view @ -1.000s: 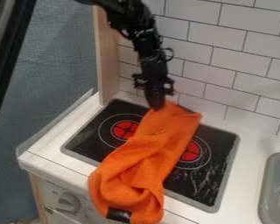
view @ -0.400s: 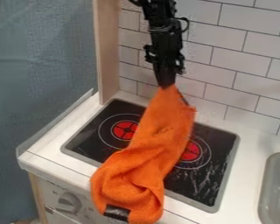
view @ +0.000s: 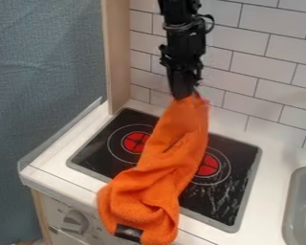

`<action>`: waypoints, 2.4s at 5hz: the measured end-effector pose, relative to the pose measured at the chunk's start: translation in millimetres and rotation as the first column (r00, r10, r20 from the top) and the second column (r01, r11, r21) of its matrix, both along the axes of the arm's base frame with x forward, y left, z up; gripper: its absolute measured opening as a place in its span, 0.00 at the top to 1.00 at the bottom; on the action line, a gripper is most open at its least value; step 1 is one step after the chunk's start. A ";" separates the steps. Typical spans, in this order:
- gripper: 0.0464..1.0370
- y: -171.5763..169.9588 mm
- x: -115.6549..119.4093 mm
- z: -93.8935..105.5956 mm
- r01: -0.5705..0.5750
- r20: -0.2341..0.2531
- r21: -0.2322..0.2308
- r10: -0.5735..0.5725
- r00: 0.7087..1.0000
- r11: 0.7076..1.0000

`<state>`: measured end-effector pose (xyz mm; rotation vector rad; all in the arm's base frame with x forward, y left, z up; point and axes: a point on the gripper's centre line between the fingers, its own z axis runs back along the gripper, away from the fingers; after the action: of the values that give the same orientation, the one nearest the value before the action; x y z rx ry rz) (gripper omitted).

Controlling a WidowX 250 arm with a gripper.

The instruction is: Folds the cloth from top to bottom

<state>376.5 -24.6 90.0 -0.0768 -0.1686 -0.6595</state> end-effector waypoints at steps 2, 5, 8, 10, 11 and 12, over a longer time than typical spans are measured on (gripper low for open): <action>1.00 6.0 -56.9 -14.1 0.045 -0.080 0.070 -0.040 0.996 0.997; 1.00 -1.9 -88.5 -84.2 0.119 -0.246 0.036 -0.107 0.963 0.992; 0.58 -1.1 -94.2 -93.6 0.097 -0.305 0.042 -0.080 0.949 0.994; 0.04 -4.3 -81.7 -66.9 0.079 -0.247 0.045 -0.066 0.967 0.996; 0.03 -13.2 -75.8 -56.7 0.084 -0.234 0.041 -0.072 0.969 0.996; 0.04 -13.4 -66.3 -35.9 0.049 -0.226 0.064 -0.033 0.974 0.997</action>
<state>310.2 -38.0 54.1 -0.0884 0.0742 -0.6924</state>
